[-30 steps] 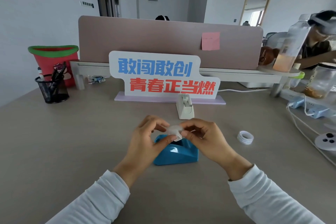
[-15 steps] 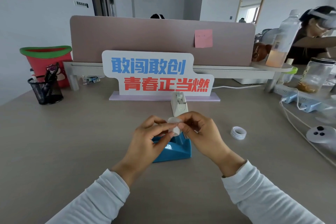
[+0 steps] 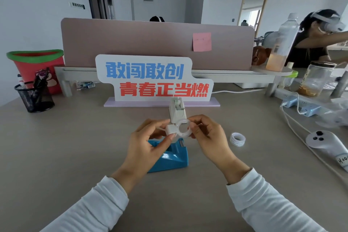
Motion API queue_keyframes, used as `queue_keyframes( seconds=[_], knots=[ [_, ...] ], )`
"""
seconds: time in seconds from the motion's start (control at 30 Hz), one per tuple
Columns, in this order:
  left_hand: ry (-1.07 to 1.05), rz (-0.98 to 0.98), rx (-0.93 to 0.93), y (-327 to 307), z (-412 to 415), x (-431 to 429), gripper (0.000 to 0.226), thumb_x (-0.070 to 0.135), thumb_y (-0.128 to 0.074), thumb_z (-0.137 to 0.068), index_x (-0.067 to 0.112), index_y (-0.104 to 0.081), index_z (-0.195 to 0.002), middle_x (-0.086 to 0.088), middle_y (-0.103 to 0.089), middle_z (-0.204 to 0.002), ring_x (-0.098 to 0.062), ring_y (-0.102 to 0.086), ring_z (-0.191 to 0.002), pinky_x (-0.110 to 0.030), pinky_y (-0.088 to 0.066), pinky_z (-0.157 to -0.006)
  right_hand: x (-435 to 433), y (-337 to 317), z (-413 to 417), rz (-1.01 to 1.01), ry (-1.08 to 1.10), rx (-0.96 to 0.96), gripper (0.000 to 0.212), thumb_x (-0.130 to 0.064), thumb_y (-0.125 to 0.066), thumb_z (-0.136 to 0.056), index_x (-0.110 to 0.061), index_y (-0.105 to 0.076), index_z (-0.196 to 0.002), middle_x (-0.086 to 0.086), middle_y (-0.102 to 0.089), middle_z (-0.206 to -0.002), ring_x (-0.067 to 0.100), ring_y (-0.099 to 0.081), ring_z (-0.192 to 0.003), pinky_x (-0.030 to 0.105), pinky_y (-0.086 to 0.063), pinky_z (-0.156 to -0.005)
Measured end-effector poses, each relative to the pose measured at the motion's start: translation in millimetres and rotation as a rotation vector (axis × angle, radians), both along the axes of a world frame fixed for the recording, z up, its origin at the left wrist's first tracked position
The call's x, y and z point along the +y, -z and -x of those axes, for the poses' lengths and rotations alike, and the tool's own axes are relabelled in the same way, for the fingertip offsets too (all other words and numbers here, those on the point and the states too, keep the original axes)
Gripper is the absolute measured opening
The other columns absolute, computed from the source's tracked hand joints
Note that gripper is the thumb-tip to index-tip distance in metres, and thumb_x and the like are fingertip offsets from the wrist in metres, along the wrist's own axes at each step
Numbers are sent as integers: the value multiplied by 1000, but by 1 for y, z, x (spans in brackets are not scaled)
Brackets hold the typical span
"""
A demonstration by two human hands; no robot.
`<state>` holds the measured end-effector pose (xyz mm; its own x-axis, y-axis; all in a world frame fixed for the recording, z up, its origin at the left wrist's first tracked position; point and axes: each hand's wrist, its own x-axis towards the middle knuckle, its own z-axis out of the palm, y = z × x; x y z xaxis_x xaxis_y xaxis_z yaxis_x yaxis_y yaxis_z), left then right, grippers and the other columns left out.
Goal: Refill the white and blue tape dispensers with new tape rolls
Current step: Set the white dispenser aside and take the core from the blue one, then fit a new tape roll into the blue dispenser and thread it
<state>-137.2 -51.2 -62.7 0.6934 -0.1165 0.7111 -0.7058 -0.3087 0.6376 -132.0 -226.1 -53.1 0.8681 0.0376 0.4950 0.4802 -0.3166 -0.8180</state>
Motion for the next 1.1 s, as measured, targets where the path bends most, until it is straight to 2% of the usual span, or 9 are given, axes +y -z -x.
queue_keyframes(
  seconds=[0.13,0.23,0.43,0.5,0.7,0.8,0.87,1.0,1.1],
  knots=[
    [25,-58,-14,-1,-12,-19,33,34,-69,-75,13,-64,-100,0,-61,-97,-12,-64,-82,-21,-56,-71,-24,3,-3,40,150,-19,15,-9,-52,-88,-21,-62,-89,-10,-63,-73,6,-60,-66,9,-48,-60],
    [40,-112,-49,-4,-16,-35,31,37,-61,-76,18,-61,-101,6,-61,-99,-10,-63,-82,-17,-54,-69,-51,10,-7,186,293,-14,17,-7,-52,-86,-12,-68,-87,-12,-60,-69,5,-56,-59,7,-42,-57],
    [67,-188,-54,-10,-20,-64,29,33,-61,-77,21,-60,-104,11,-61,-96,-2,-62,-80,-13,-52,-70,-79,33,-2,490,150,186,10,-15,-62,-78,-13,-67,-69,-19,-55,-47,1,-52,-50,11,-36,-54],
    [70,-189,-35,-8,-22,-72,29,27,-63,-78,21,-59,-106,12,-59,-97,5,-60,-78,-7,-49,-70,-81,37,-1,539,140,221,14,-21,-62,-78,-12,-63,-67,-13,-57,-54,4,-51,-50,19,-42,-57],
    [10,-235,-2,-1,-24,-80,30,18,-67,-78,19,-59,-108,8,-60,-97,-4,-59,-80,-9,-50,-66,-86,41,-1,597,214,320,22,-30,-62,-76,-25,-53,-56,-8,-55,-59,12,-52,-57,36,-50,-61],
    [21,-240,5,0,-25,-81,28,15,-67,-78,18,-60,-105,3,-63,-98,-4,-59,-78,-9,-49,-71,-91,38,-3,557,385,174,9,-20,-58,-76,-17,-61,-69,-1,-60,-70,21,-56,-67,38,-52,-64],
    [51,-241,12,0,-26,-83,28,15,-66,-79,18,-60,-106,1,-61,-101,-7,-61,-81,-13,-51,-74,-97,37,-7,557,515,94,9,-20,-58,-79,-15,-65,-84,3,-63,-90,25,-57,-86,33,-49,-71],
    [59,-245,31,1,-28,-88,29,15,-65,-80,18,-60,-108,1,-56,-102,-7,-59,-84,-8,-48,-76,-108,47,-16,673,543,342,46,-27,-56,-85,-17,-45,-128,6,-43,-139,29,-36,-127,37,-37,-101],
    [64,-268,24,0,-27,-88,31,15,-65,-79,18,-59,-110,-1,-58,-102,-9,-59,-85,-6,-46,-78,-111,54,-18,696,508,379,37,-21,-52,-86,-15,-48,-123,9,-46,-134,34,-43,-121,38,-40,-98]
  ],
)
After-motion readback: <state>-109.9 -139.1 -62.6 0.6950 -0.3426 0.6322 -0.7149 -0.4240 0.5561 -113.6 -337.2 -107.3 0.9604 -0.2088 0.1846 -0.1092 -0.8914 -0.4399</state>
